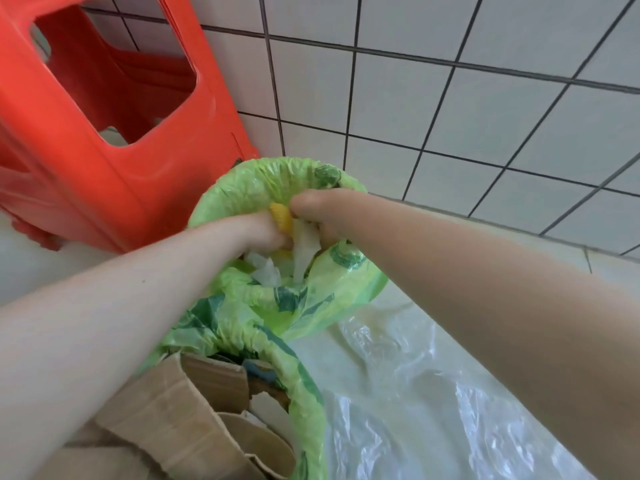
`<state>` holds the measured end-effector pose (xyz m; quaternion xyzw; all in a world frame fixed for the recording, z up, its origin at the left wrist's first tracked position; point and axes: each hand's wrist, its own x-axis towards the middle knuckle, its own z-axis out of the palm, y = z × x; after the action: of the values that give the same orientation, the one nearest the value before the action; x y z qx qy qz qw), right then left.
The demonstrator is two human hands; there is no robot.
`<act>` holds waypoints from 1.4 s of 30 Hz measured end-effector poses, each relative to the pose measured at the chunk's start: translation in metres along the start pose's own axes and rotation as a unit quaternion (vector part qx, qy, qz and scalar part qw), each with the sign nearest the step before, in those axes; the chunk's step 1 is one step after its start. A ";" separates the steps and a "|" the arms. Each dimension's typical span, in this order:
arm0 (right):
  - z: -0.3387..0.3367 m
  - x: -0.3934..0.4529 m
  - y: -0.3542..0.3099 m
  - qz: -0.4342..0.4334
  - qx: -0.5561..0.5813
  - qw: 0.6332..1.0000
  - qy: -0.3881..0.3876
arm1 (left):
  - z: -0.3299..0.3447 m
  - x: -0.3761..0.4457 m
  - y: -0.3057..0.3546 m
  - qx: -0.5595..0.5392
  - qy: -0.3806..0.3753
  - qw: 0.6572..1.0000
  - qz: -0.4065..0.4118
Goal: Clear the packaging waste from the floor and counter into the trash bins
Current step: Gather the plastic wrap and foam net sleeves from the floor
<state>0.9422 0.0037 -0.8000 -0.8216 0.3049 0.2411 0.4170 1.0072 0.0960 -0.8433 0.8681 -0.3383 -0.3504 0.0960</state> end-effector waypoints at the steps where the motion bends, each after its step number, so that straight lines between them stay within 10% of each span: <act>1: -0.001 0.003 0.001 0.016 0.045 0.999 -0.024 | 0.001 0.001 -0.001 -0.003 -0.040 0.999 -0.010; 7: -0.011 -0.012 -0.003 -0.014 0.008 1.000 -0.021 | -0.033 -0.024 -0.006 -0.179 -0.066 0.978 -0.082; 16: -0.007 -0.015 0.016 -0.059 -0.049 0.996 0.044 | -0.030 -0.050 -0.002 0.149 -0.054 0.987 0.011; 23: 0.013 0.006 0.015 -0.083 -0.094 0.981 0.147 | -0.008 -0.011 0.005 0.186 -0.020 0.982 -0.016; 27: 0.016 0.005 0.015 -0.063 -0.158 0.984 0.056 | -0.004 -0.001 -0.001 0.173 -0.074 0.982 -0.032; 42: -0.052 -0.106 0.089 -0.192 -0.005 0.969 0.157 | -0.011 -0.076 0.085 -0.237 0.132 0.961 0.047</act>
<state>0.8134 -0.0490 -0.7512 -0.8947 0.2016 0.0257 0.3978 0.9307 0.0813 -0.7595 0.8422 -0.2708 -0.2975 0.3590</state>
